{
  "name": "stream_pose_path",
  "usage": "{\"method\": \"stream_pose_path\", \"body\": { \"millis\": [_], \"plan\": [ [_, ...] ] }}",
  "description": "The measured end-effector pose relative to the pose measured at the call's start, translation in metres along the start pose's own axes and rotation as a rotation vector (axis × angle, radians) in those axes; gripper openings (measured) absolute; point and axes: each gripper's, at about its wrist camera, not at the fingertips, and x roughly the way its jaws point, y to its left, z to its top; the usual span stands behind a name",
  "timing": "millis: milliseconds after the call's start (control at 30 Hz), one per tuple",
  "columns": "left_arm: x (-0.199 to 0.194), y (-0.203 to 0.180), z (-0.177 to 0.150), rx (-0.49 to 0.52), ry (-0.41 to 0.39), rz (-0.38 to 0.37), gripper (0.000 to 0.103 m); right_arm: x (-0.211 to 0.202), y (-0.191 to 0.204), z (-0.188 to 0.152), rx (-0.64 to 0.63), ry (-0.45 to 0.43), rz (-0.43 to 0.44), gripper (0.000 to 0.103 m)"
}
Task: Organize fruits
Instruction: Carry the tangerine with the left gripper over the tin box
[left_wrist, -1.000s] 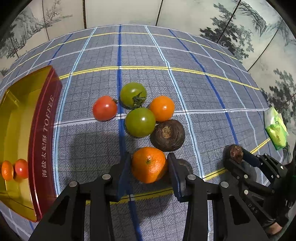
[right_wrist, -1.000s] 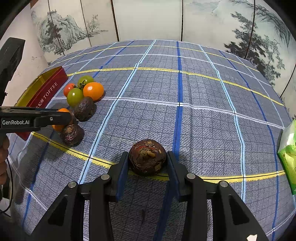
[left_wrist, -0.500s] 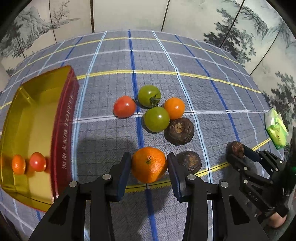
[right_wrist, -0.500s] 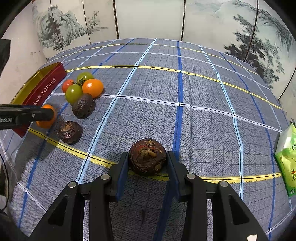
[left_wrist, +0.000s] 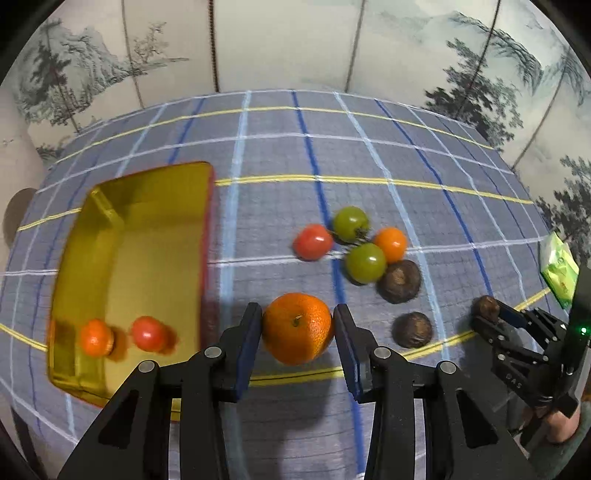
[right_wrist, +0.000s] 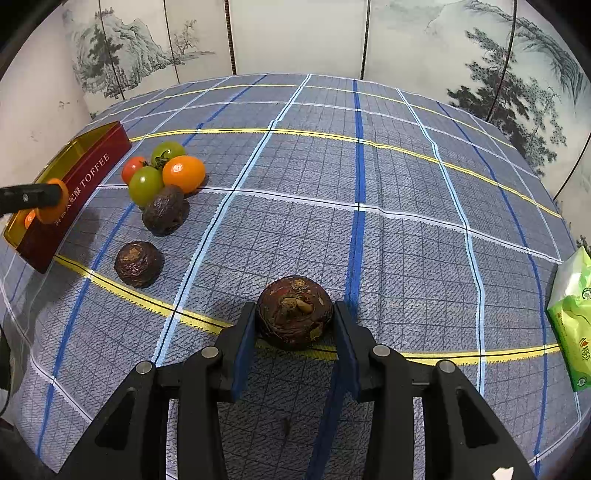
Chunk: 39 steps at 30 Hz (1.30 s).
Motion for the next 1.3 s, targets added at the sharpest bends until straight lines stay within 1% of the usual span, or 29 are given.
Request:
{"method": "stream_pose_path", "body": {
  "millis": [233,333,533,700,800,1067,1300],
  "plan": [
    [-0.010,0.040,0.003,-0.042,-0.033,0.072,0.041,0.000,0.000,0.000,0.000,0.002,-0.001,0.038],
    [-0.010,0.066,0.006,-0.076,-0.045,0.112,0.041,0.000,0.001,0.001,0.001,0.002,-0.002,0.038],
    [-0.004,0.113,0.010,-0.134,-0.042,0.180,0.041,0.001,0.001,0.000,0.001,0.007,-0.004,0.038],
    [0.013,0.139,0.014,-0.152,-0.024,0.214,0.041,0.001,0.001,0.001,0.004,0.006,-0.003,0.038],
    [0.025,0.148,0.014,-0.151,0.000,0.233,0.041,0.001,0.000,0.000,0.005,0.006,-0.003,0.038],
    [0.045,0.161,0.005,-0.152,0.048,0.241,0.041,0.001,0.001,0.000,0.004,0.007,-0.005,0.038],
    [0.049,0.162,0.002,-0.145,0.055,0.246,0.041,0.001,0.001,0.001,0.005,0.008,-0.005,0.038]
  ]
}}
